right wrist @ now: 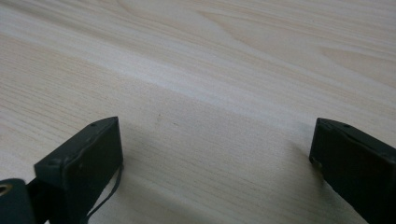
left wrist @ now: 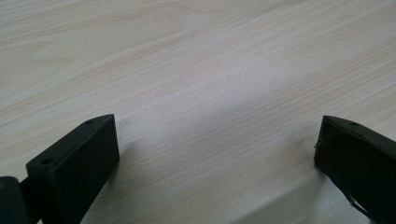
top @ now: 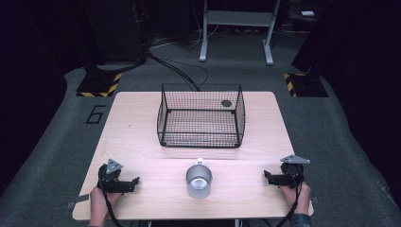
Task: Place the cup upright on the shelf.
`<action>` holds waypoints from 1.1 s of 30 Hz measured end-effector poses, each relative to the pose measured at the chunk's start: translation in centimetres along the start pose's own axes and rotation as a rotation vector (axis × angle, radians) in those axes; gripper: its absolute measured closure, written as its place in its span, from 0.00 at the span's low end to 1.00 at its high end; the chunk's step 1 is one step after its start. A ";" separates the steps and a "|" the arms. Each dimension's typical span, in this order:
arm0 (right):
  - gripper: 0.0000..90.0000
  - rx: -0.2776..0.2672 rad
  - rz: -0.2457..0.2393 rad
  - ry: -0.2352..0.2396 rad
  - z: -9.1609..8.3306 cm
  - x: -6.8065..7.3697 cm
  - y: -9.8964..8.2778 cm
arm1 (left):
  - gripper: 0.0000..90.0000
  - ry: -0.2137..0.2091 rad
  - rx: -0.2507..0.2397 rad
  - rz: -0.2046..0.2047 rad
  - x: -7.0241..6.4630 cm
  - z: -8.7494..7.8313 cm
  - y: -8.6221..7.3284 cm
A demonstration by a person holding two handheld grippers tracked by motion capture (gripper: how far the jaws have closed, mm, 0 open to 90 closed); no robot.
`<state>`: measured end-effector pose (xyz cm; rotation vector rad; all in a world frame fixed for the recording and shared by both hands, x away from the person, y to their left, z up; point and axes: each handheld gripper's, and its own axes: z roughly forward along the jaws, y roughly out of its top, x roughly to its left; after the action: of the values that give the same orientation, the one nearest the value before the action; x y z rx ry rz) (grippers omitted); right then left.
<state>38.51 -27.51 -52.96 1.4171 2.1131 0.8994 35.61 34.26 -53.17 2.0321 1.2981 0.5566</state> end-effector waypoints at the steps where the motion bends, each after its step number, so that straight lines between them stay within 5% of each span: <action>1: 0.03 0.000 0.001 0.000 0.0 0.0 0.0 | 0.00 0.001 0.000 0.001 0.0 0.0 0.0; 12: 0.03 -0.001 0.002 -0.001 0.0 0.0 0.0 | 0.00 0.021 -0.028 0.005 -0.1 -0.1 -0.1; 22: 0.03 -0.001 0.002 -0.002 0.0 0.0 0.0 | 0.00 -0.038 -0.086 -0.021 0.1 -0.9 0.1; 33: 0.03 0.000 0.005 -0.002 0.0 0.0 0.0 | 0.00 -0.110 -0.143 0.025 -2.1 -1.8 1.9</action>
<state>38.50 -27.52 -52.94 1.4234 2.1087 0.8998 34.72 32.33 -50.53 1.9358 1.1372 0.5258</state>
